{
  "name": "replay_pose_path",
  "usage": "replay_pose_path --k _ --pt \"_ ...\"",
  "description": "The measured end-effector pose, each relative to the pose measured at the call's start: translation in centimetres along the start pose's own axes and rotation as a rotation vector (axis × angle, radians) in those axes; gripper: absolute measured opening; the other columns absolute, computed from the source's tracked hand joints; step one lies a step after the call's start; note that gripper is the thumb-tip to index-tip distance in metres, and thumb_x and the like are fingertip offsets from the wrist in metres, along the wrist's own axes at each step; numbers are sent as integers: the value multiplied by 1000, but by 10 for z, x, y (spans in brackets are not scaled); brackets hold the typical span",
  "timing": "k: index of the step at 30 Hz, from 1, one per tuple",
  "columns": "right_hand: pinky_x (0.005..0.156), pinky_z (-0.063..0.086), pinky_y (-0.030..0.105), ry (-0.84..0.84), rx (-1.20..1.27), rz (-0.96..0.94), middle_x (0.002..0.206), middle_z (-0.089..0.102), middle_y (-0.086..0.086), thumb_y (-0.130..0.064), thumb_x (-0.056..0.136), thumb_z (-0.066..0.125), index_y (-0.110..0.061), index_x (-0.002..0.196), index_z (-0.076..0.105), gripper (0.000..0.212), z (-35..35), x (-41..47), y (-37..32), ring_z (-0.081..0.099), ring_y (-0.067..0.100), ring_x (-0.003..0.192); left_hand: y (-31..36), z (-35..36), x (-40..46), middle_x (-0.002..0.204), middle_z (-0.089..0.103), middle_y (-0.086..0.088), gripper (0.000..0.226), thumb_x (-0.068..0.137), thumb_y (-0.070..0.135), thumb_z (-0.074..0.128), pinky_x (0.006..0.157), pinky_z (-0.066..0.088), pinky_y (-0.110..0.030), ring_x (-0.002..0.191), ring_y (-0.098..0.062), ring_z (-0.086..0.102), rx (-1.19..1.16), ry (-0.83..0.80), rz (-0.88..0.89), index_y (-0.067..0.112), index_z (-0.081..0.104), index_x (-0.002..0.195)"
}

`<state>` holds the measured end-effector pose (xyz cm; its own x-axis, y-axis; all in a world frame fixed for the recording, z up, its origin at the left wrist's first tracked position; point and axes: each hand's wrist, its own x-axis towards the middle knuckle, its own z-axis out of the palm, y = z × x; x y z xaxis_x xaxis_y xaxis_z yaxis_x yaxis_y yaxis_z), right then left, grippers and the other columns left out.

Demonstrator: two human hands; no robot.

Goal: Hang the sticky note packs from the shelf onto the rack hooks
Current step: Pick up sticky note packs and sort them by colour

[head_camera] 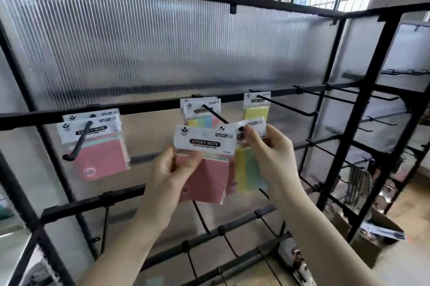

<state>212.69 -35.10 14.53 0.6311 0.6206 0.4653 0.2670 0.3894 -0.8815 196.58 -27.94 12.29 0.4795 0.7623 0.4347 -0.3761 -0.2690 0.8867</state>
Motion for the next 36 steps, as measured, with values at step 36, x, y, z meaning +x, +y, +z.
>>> replay_pose_path --k 36 --pt "70 44 11 -513 185 -12 92 64 -5 -47 82 58 -15 104 55 38 84 -1 31 59 1 79 7 -16 -30 63 57 3 27 77 52 62 53 43 -23 60 -9 52 437 562 39 27 64 89"
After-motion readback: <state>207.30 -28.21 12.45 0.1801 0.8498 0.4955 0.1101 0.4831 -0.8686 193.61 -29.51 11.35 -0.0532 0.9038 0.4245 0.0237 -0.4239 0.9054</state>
